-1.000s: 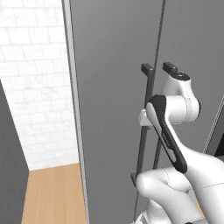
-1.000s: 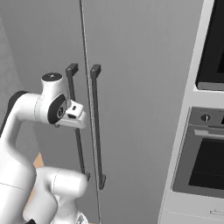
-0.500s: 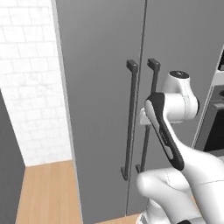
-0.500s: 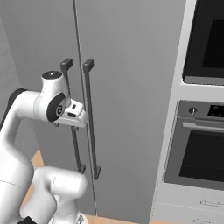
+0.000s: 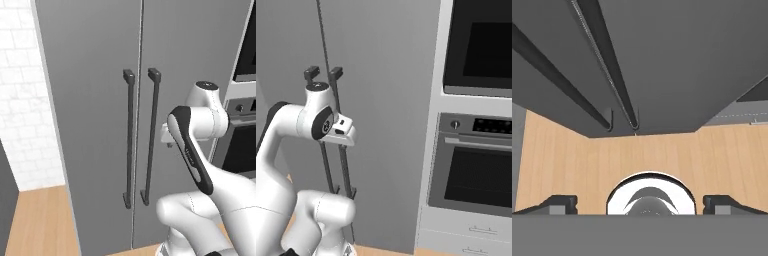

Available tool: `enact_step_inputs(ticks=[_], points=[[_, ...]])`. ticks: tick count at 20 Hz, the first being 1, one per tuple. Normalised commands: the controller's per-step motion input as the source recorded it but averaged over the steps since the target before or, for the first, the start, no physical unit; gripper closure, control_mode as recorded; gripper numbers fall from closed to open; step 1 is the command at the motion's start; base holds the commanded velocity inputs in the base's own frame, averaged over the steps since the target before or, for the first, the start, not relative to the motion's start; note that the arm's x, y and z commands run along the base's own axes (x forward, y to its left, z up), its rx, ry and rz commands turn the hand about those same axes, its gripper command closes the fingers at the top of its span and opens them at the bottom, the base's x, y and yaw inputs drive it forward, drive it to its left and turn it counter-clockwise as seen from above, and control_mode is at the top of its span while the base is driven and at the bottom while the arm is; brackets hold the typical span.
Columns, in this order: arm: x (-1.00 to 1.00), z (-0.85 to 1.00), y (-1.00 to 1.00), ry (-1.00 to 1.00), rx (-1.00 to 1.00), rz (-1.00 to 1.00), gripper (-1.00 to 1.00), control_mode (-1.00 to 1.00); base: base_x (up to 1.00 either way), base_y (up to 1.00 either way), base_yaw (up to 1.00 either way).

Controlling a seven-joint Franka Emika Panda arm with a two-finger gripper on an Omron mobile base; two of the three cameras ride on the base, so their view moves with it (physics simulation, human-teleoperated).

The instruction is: Grab a lemon wedge from the fridge and one ice cube from the ice bowl, and put them in the glass of lemonade.

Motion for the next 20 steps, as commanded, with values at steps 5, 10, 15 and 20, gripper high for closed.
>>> enact_step_inputs(ticks=[5, 10, 15, 20], points=[[0.00, 0.00, 0.00, 0.00, 0.00, 0.00, -1.00, 1.00, -0.70, 0.11, 0.00], [0.00, 0.00, 0.00, 0.00, 0.00, 0.00, -1.00, 1.00, -0.38, 0.15, 0.00], [0.00, 0.00, 0.00, 0.00, 0.00, 0.00, -1.00, 1.00, -0.01, 0.21, 0.03], [0.00, 0.00, 0.00, 0.00, 0.00, 0.00, -1.00, 1.00, -0.32, 0.05, 0.01]])
